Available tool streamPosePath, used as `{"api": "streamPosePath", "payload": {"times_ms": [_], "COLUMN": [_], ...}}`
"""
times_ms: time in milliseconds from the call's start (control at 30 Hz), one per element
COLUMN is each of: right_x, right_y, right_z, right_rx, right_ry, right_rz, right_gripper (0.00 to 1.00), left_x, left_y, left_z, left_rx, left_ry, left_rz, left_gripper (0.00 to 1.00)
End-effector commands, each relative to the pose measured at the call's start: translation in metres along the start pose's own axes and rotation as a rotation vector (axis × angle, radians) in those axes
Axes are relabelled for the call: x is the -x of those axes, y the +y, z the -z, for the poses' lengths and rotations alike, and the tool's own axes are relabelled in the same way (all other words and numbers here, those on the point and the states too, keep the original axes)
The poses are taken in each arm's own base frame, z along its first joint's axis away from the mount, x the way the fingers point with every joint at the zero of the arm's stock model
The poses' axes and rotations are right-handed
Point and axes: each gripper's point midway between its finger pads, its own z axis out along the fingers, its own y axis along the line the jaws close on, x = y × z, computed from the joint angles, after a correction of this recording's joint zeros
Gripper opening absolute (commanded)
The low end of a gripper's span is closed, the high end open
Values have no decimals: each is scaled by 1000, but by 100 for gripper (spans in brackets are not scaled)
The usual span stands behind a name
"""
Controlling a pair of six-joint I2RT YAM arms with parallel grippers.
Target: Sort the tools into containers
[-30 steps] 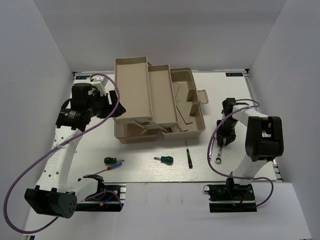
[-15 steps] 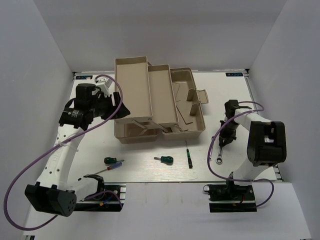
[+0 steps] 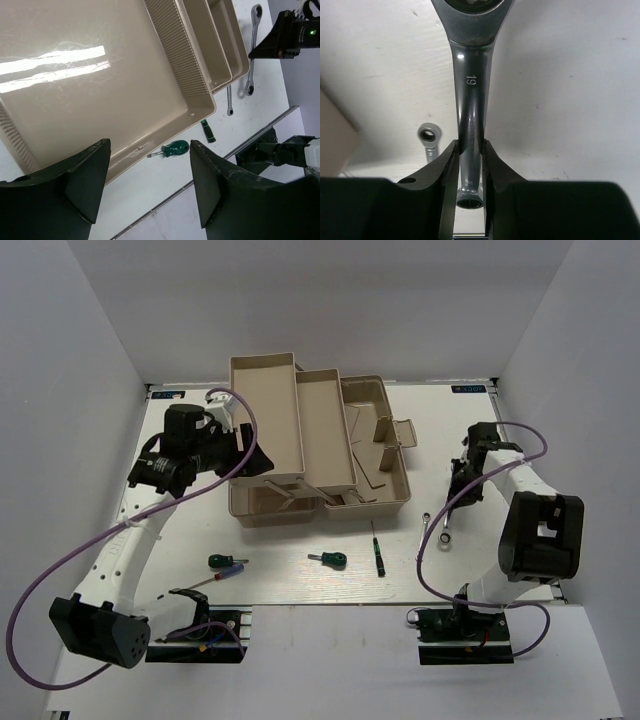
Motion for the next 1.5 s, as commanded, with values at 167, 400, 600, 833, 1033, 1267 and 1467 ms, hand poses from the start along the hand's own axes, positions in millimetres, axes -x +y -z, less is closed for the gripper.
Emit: {"api": "streamPosePath", "payload": {"times_ms": [167, 400, 600, 833, 1033, 1267, 1467], "right_x": [63, 102, 106, 100, 109, 95, 66], "right_y": [38, 91, 159, 208, 213, 193, 115], "right_z": [75, 171, 181, 135, 110, 146, 140], "right_rx": [207, 468, 716, 723, 676, 670, 355], "right_ry": [-249, -402, -336, -253, -258, -335, -359], "right_rz": [55, 160, 201, 298, 354, 469, 361], "right_gripper": [0, 0, 0, 0, 37, 65, 23], "left_x": [7, 13, 17, 15, 14, 14, -9], "left_y": [-19, -40, -68, -97, -112, -140, -158], "left_z": [-8, -12, -30, -51, -62, -79, -98], "left_rx": [-72, -149, -248, -300, -303, -336, -343], "left_ry": [-2, 3, 15, 55, 49, 59, 151], "left_rz": [-55, -119, -179, -234, -260, -314, -394], "left_gripper": [75, 75, 75, 61, 52, 71, 69]}}
